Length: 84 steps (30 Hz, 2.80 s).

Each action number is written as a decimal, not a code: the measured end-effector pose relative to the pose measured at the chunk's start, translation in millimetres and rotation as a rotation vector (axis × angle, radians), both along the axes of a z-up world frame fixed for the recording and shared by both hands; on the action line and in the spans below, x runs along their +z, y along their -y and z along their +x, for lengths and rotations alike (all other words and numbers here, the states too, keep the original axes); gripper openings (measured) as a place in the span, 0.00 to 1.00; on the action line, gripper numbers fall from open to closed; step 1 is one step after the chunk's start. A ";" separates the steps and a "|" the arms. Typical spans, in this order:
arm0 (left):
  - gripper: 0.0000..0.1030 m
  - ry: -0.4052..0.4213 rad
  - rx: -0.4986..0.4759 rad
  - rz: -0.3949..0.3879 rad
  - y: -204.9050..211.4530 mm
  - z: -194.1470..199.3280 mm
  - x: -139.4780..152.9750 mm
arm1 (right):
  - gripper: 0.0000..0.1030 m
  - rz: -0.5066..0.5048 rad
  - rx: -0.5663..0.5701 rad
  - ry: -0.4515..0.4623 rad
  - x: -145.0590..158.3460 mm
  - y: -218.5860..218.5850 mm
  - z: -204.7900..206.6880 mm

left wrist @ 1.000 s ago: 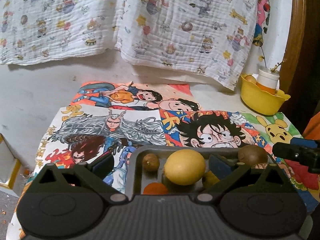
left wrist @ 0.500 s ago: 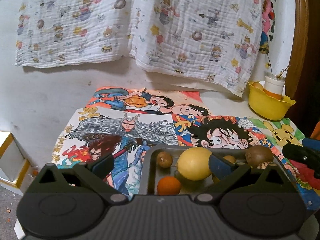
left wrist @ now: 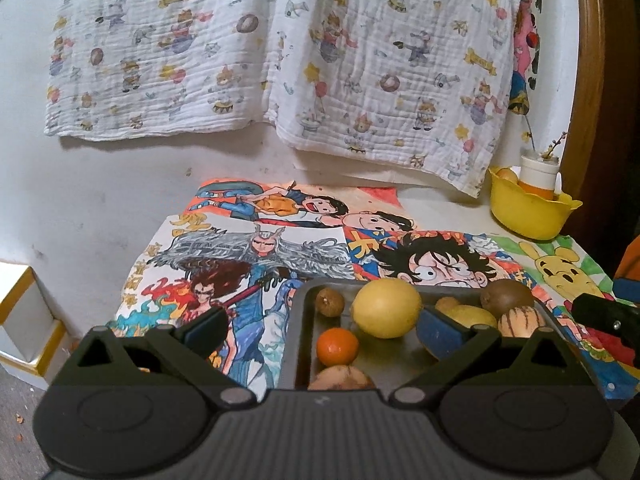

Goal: Organize fruits

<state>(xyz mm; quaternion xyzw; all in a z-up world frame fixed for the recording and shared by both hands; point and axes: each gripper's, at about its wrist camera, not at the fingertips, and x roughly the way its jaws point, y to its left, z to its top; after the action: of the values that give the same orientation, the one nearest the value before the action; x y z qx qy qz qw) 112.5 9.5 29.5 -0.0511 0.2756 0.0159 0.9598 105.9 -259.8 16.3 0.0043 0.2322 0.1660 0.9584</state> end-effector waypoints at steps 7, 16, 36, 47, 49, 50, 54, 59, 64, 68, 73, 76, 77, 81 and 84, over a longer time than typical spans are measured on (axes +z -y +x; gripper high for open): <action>1.00 0.014 -0.010 0.013 6.1 -20.3 -1.0 | 0.99 -0.022 0.001 0.030 0.4 0.3 -22.6; 1.00 0.009 -0.017 0.024 12.3 -45.4 -9.5 | 0.99 -0.042 0.012 0.040 -5.7 2.1 -50.3; 1.00 0.023 -0.009 0.032 22.8 -95.8 -25.3 | 0.99 -0.020 -0.021 0.014 -26.9 19.2 -101.7; 1.00 0.041 0.022 0.068 26.3 -109.4 -23.7 | 0.99 0.003 0.034 0.005 -29.3 11.3 -108.1; 1.00 0.042 0.025 0.074 27.2 -110.8 -23.5 | 0.99 0.006 0.034 0.009 -28.9 11.5 -109.0; 1.00 0.044 0.026 0.076 27.1 -111.3 -23.4 | 0.99 0.008 0.033 0.010 -28.9 12.1 -109.0; 1.00 0.049 0.029 0.075 26.3 -113.8 -23.1 | 0.99 0.014 0.030 0.014 -28.6 12.5 -109.8; 1.00 0.048 0.030 0.073 25.4 -115.2 -22.9 | 0.99 0.017 0.027 0.021 -27.2 12.5 -110.4; 1.00 0.047 0.031 0.071 24.5 -115.5 -22.9 | 0.99 0.016 0.027 0.020 -27.3 12.6 -110.2; 1.00 0.042 0.031 0.066 23.6 -117.0 -23.4 | 0.99 0.015 0.022 0.020 -27.1 12.5 -110.1; 1.00 0.039 0.029 0.067 24.7 -116.3 -23.7 | 0.99 0.007 0.017 0.017 -27.3 12.2 -109.2; 1.00 0.037 0.028 0.066 25.4 -116.1 -24.0 | 0.99 0.007 0.016 0.017 -27.5 12.2 -108.8; 1.00 0.036 0.026 0.066 25.8 -115.9 -24.3 | 0.99 0.006 0.016 0.018 -27.4 12.3 -108.9; 1.00 0.034 0.022 0.067 27.7 -115.5 -25.0 | 0.99 0.007 0.018 0.017 -27.4 12.2 -109.0; 1.00 0.031 0.020 0.067 28.1 -115.4 -25.4 | 0.99 0.006 0.017 0.017 -27.4 12.1 -108.9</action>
<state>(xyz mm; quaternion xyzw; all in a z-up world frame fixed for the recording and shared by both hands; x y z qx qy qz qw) -2.9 -18.6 4.1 -0.0218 0.2597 0.0337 0.9649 -3.1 -272.0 -11.1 0.0040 0.2237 0.1750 0.9588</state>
